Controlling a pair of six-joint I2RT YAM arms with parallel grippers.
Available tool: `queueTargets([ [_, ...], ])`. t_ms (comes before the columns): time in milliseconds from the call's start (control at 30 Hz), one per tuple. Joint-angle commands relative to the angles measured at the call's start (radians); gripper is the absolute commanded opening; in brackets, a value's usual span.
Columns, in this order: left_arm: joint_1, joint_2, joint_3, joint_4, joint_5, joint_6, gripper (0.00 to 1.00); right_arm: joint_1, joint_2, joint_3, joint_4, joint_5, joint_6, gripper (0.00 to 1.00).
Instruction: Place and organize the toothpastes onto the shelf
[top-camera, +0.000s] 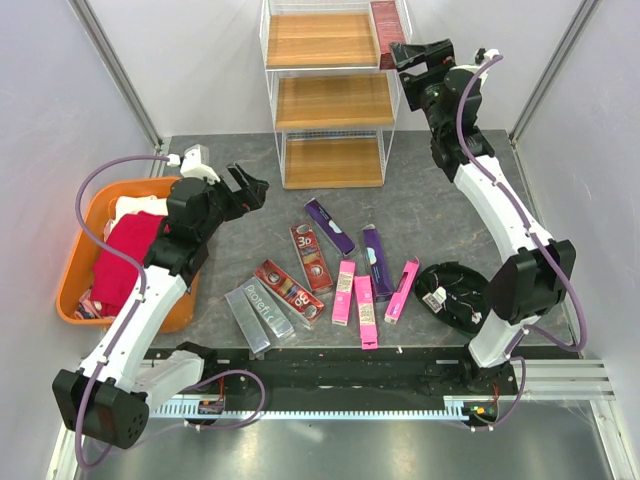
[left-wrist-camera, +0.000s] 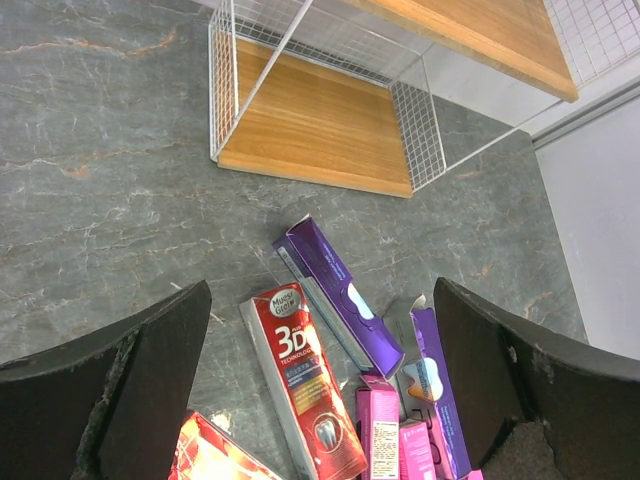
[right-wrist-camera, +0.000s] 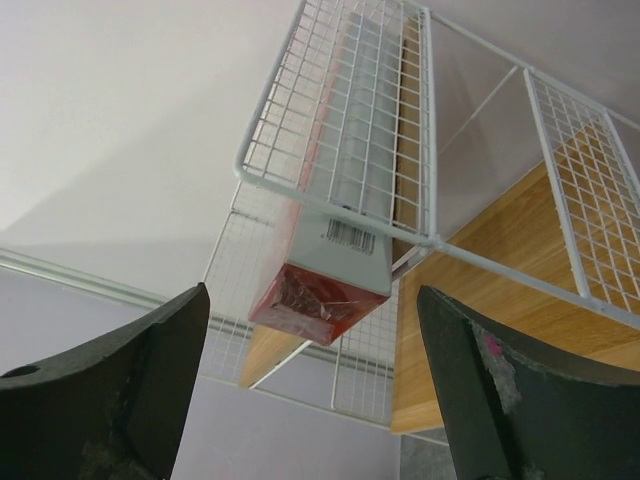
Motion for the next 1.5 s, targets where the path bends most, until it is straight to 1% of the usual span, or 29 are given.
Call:
queueTargets([
  [0,0.003,-0.018,-0.015,0.017,0.012,-0.004,1.0,-0.001,-0.07,-0.014,0.018,-0.045,-0.009,0.91],
  [100,0.003,-0.014,-0.015,0.017,0.01,-0.006,1.0,-0.001,-0.069,-0.024,0.041,-0.068,0.006,0.7],
  [133,0.003,-0.012,-0.016,0.016,0.01,-0.006,1.0,-0.001,-0.058,-0.024,0.047,-0.076,0.015,0.57],
  [167,0.003,-0.012,-0.016,0.017,0.01,-0.007,1.0,-0.002,-0.047,-0.01,0.053,-0.082,0.025,0.53],
  [200,0.005,-0.009,-0.018,0.016,0.01,-0.006,1.0,-0.002,-0.037,-0.002,0.053,-0.09,0.029,0.51],
  [333,0.003,-0.017,-0.018,0.016,0.007,-0.007,1.0,-0.005,0.052,0.07,0.044,-0.116,0.046,0.49],
  [400,0.003,-0.026,-0.022,0.016,0.001,-0.003,1.0,-0.008,0.077,0.108,0.043,-0.128,0.061,0.48],
  [500,0.003,-0.038,-0.027,0.013,-0.007,0.0,1.0,-0.01,0.094,0.122,0.046,-0.127,0.066,0.45],
  [633,0.003,-0.044,-0.029,0.008,-0.011,0.003,1.0,-0.017,0.089,0.113,0.055,-0.133,0.063,0.46],
  [700,0.003,-0.044,-0.032,0.005,-0.01,0.005,1.0,-0.019,0.068,0.078,0.07,-0.134,0.051,0.47],
  [767,0.005,-0.043,-0.035,0.008,-0.007,0.008,1.0,-0.019,0.025,0.029,0.084,-0.133,0.034,0.49],
  [800,0.003,-0.043,-0.035,0.005,-0.005,0.011,1.0,-0.019,0.008,0.01,0.09,-0.163,0.028,0.49],
  [933,0.003,-0.038,-0.038,0.005,0.007,0.02,1.0,-0.017,-0.104,-0.083,0.096,-0.199,-0.021,0.54],
  [1000,0.003,-0.026,-0.039,0.005,0.013,0.023,1.0,-0.007,-0.144,-0.145,0.083,-0.214,-0.07,0.56],
  [1133,0.003,0.011,-0.032,0.003,0.079,0.029,1.0,0.016,-0.288,-0.267,0.011,-0.223,-0.171,0.61],
  [1167,0.002,0.023,-0.027,0.005,0.103,0.025,1.0,0.022,-0.311,-0.319,-0.002,-0.222,-0.193,0.61],
  [1200,0.002,0.037,-0.024,0.005,0.119,0.023,1.0,0.035,-0.332,-0.342,-0.022,-0.219,-0.239,0.64],
  [1233,0.002,0.072,-0.019,0.005,0.136,0.02,1.0,0.044,-0.375,-0.387,-0.063,-0.21,-0.265,0.65],
  [1300,-0.004,0.115,-0.004,0.003,0.186,0.005,1.0,0.071,-0.411,-0.427,-0.11,-0.193,-0.325,0.68],
  [1333,-0.01,0.158,0.01,0.003,0.199,-0.004,1.0,0.079,-0.438,-0.468,-0.168,-0.176,-0.374,0.69],
  [1400,-0.033,0.212,0.028,0.002,0.228,-0.009,1.0,0.088,-0.471,-0.513,-0.224,-0.17,-0.411,0.71],
  [1467,-0.065,0.293,0.063,-0.007,0.242,-0.01,1.0,0.093,-0.492,-0.591,-0.244,-0.17,-0.443,0.73],
])
